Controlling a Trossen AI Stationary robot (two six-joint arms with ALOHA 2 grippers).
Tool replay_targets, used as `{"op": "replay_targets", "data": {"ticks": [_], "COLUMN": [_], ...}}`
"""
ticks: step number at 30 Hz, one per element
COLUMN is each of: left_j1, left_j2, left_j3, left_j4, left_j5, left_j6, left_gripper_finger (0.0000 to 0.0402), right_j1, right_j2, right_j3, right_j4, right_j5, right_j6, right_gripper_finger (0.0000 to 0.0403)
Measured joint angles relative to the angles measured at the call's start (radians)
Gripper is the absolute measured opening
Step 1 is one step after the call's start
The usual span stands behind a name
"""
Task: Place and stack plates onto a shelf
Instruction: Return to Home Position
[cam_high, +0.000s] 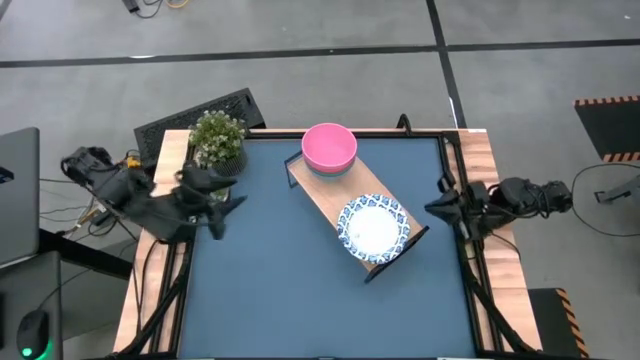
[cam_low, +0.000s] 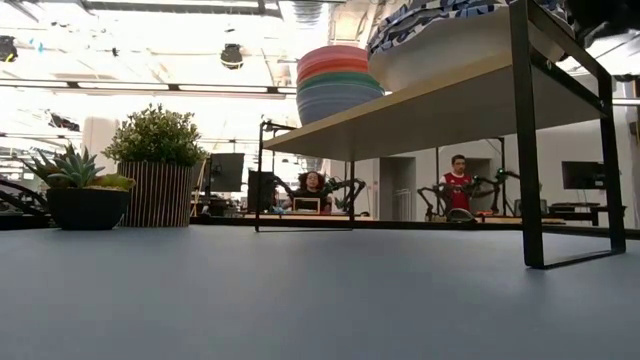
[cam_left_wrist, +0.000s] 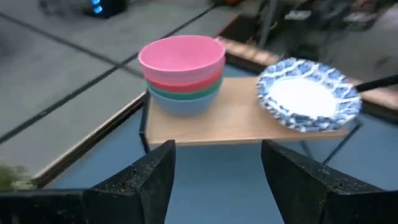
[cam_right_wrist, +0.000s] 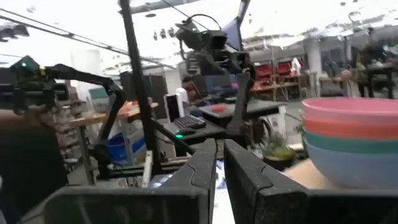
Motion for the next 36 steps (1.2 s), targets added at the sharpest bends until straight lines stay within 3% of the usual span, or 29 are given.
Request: {"op": "replay_targets", "data": {"ticks": [4,11,17,22,27,36], "left_j1": [-0.098,-0.131,-0.130,-0.131,-0.129,-0.128], "left_j2": [-0.263,-0.624,-0.868,-1.048,-1.041,-1.046], "left_j3": [-0.273,-0.678,-0.911,-1.024,-1.041,-1.046], "left_j4": [0.239,0.650,0.733,0.747,0.727,0.693], "left_j5": [-0.004,0.186,0.239,0.260,0.308,0.245], "left_j6": [0.046,0.253,0.262,0.284,0.288,0.314], "left_gripper_finger": [0.0221,0.0221,0.0221,0.0221,0.0221,0.0221], "right_j1": [-0.001,-0.031,-0.067,-0.102,-0.113,-0.181], "right_j2": [-0.027,-0.036,-0.036,-0.036,-0.035,-0.036], "right_j3": [-0.002,-0.001,-0.079,-0.186,-0.280,-0.279], "right_j4": [-0.008,-0.010,0.051,0.153,0.289,0.261], "right_j5": [0.006,0.003,-0.068,-0.081,-0.133,-0.122], "right_j6": [0.005,0.027,0.057,0.091,0.105,0.053], "right_gripper_finger": [0.0058,0.0058,0.0058,0.0058,0.0058,0.0058]}}
